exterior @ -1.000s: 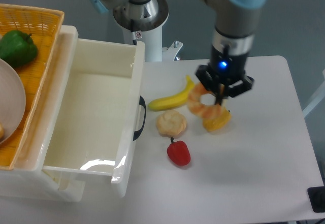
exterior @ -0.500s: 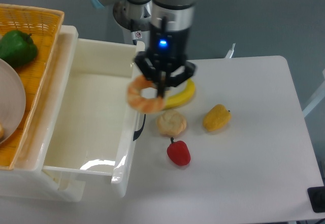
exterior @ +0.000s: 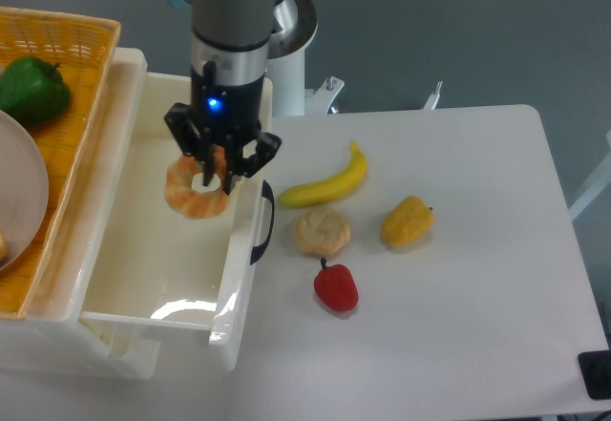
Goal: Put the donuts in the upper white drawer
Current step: 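Lower the donut into the drawer and open the gripper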
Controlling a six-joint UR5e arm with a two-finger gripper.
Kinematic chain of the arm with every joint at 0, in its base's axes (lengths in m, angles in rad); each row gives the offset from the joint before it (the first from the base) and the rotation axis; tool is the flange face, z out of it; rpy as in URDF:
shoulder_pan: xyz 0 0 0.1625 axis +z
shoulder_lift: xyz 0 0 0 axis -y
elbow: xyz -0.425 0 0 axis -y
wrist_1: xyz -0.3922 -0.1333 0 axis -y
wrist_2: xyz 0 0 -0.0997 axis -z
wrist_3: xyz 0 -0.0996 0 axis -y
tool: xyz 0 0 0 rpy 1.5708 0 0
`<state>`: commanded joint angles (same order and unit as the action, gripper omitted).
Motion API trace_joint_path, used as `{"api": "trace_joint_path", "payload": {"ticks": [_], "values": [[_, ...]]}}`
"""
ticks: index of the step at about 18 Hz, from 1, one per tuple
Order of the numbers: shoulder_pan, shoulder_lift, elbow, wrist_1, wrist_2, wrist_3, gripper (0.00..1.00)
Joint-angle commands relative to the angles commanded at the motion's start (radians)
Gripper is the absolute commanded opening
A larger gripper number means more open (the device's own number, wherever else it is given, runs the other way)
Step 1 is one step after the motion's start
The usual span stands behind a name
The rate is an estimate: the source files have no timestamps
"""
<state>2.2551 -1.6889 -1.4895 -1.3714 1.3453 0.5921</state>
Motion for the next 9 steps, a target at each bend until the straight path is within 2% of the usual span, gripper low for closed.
{"api": "trace_joint_path", "payload": {"ticks": [3, 6, 9], "values": [[-0.014, -0.003, -0.002, 0.000, 0.000, 0.000, 0.78], [-0.018, -0.005, -0.002, -0.002, 0.000, 0.000, 0.97], [-0.015, -0.002, 0.002, -0.002, 0.002, 0.002, 1.00]]}}
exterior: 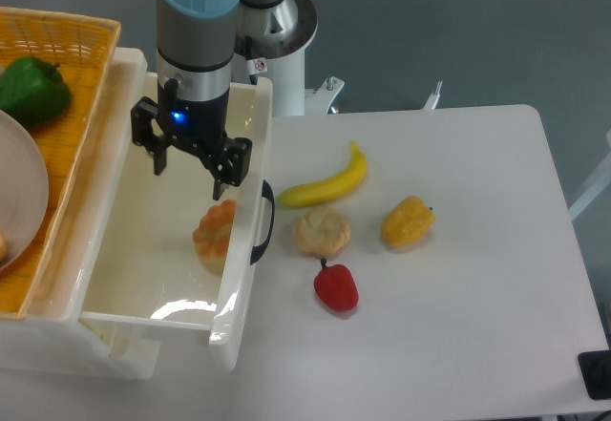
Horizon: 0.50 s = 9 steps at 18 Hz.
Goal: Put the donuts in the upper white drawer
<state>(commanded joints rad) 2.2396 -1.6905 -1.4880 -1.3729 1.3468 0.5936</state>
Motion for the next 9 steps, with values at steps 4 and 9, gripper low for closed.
{"api": "trace_joint_path", "payload": {"ticks": [4, 9], "values": [[0.061, 0.008, 0.014, 0.000, 0.026, 0.011, 1.00], [0.146, 0.011, 0.029, 0.002, 0.034, 0.092, 1.00]]}}
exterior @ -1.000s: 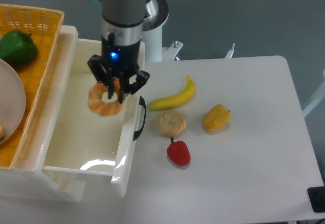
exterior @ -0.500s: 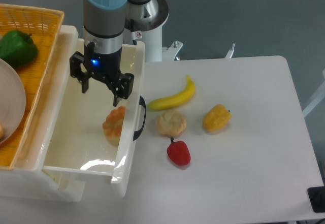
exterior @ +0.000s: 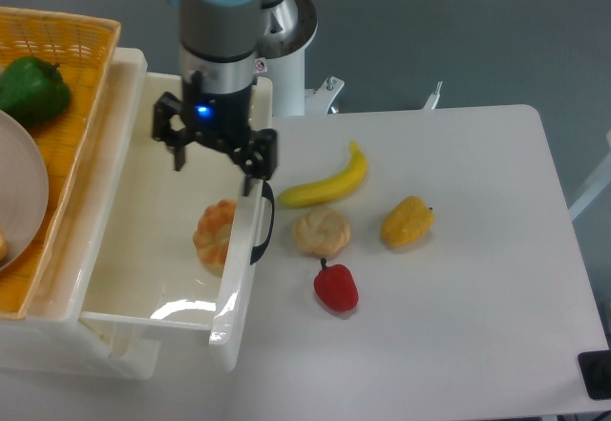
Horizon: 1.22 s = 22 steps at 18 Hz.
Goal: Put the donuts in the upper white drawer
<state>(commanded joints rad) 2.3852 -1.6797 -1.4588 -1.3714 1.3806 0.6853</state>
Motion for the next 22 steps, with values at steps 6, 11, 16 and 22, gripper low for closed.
{"api": "trace_joint_path", "payload": {"ticks": [6, 11, 16, 22], "values": [[0.146, 0.011, -0.006, 0.002, -0.002, 0.097, 1.00], [0.239, 0.002, -0.014, 0.002, 0.031, 0.307, 1.00], [0.310, -0.038, -0.028, 0.005, 0.067, 0.535, 1.00], [0.351, -0.196, -0.043, 0.072, 0.182, 0.815, 1.00]]}}
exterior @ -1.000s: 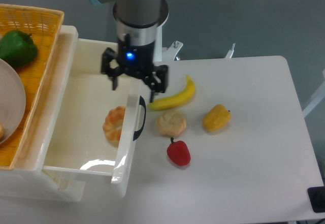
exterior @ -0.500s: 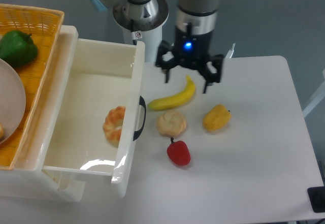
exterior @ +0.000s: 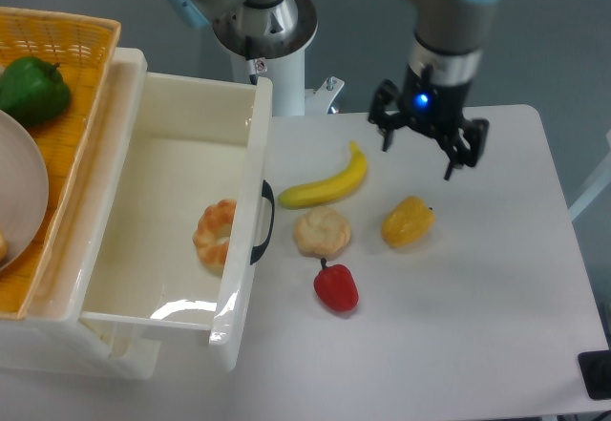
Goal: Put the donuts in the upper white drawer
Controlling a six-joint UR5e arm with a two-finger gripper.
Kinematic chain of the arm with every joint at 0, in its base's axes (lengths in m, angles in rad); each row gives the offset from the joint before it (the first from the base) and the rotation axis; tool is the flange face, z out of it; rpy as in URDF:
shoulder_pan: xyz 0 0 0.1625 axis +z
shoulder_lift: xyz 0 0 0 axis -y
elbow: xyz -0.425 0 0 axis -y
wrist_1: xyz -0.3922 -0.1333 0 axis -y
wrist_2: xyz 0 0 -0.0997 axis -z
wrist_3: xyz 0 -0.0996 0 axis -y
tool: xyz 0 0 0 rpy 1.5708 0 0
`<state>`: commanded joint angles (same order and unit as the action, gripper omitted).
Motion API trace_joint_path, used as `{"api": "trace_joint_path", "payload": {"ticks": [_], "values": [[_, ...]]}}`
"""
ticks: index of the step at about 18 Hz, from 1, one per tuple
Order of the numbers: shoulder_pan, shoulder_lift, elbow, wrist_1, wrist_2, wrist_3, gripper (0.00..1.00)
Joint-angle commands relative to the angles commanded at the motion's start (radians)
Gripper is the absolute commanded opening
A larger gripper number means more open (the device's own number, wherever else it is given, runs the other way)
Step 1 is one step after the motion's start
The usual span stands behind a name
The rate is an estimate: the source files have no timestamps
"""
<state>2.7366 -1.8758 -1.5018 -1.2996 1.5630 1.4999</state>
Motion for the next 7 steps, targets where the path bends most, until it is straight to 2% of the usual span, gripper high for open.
{"api": "trace_joint_path", "payload": {"ticks": [2, 7], "values": [[0.009, -0.031, -0.002, 0.038, 0.000, 0.013, 1.00], [0.014, -0.071, -0.002, 0.056, 0.002, 0.048, 1.00]]}}
